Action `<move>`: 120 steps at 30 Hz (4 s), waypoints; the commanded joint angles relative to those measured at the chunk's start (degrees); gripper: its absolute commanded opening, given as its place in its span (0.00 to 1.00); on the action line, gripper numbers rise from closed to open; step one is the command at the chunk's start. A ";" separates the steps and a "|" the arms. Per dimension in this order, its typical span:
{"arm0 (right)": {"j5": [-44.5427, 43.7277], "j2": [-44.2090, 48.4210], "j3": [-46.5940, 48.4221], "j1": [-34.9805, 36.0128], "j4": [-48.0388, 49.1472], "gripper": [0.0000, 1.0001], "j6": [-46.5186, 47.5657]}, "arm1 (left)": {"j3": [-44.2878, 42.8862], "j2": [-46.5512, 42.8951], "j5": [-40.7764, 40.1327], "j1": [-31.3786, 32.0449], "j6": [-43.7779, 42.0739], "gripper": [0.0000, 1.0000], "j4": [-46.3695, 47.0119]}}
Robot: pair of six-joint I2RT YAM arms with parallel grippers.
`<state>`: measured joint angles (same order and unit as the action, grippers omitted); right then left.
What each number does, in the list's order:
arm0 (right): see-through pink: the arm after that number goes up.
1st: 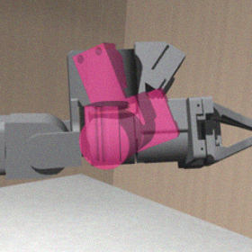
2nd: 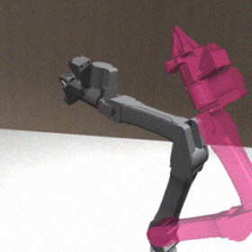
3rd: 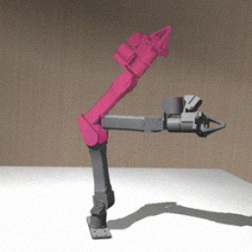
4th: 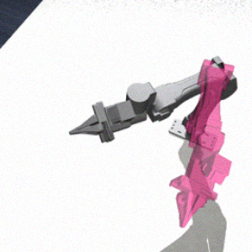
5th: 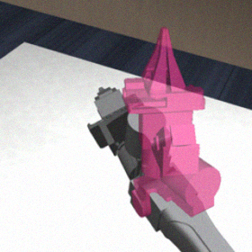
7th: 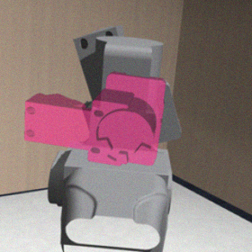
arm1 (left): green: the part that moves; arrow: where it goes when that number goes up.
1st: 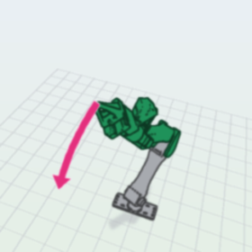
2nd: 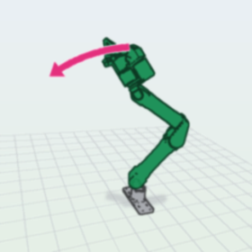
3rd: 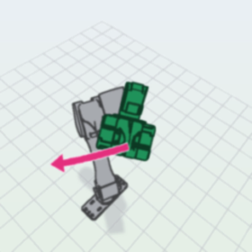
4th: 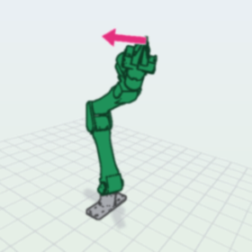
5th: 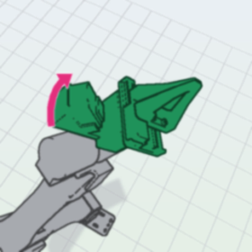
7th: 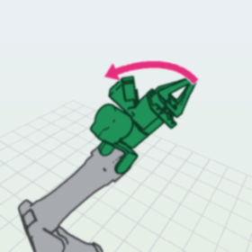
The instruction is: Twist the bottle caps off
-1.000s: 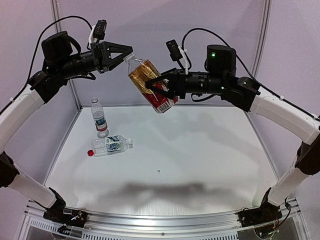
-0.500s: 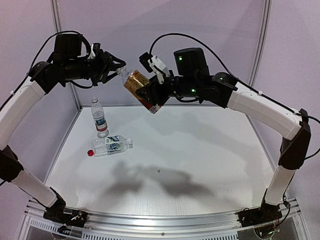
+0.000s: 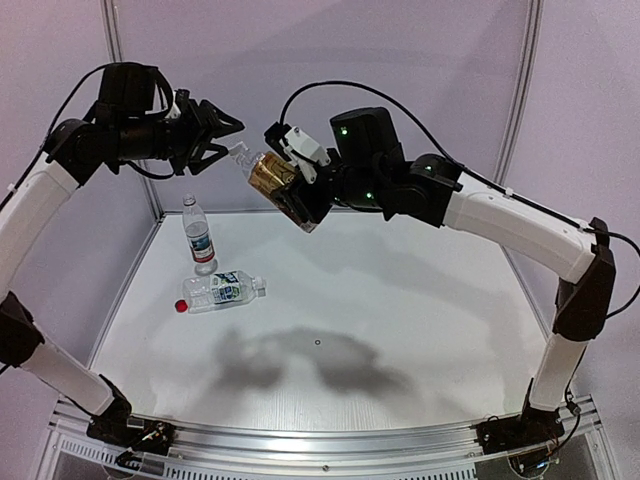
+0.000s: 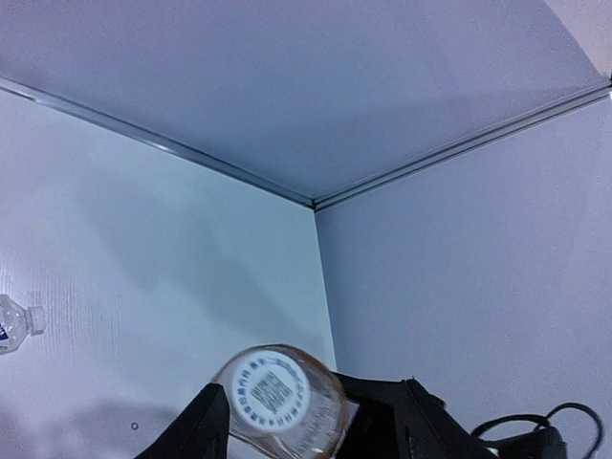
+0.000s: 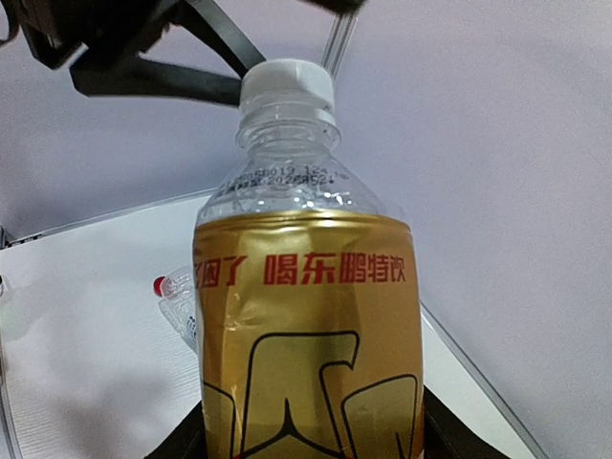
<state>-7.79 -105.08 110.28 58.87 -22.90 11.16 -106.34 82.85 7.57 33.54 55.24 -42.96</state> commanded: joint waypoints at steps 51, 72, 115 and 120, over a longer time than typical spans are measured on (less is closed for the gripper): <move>12.44 19.88 -25.19 0.50 13.08 0.62 -14.28 | 18.33 -6.53 17.01 3.52 -19.22 0.74 23.42; 6.55 19.84 -26.03 0.45 9.37 0.99 -15.61 | 15.13 -6.05 8.37 4.03 -21.72 0.15 16.31; 0.02 24.36 -33.46 0.46 2.22 0.99 -14.84 | 37.79 -5.20 -39.04 -28.88 -31.60 0.00 16.66; -0.88 25.45 -34.36 0.47 1.73 0.99 -15.29 | 43.08 -3.25 -39.15 -28.88 -30.16 0.00 23.39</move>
<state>-7.22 -81.52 77.19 58.87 -19.31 -3.66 -66.70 79.15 -30.87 5.17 23.57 -26.17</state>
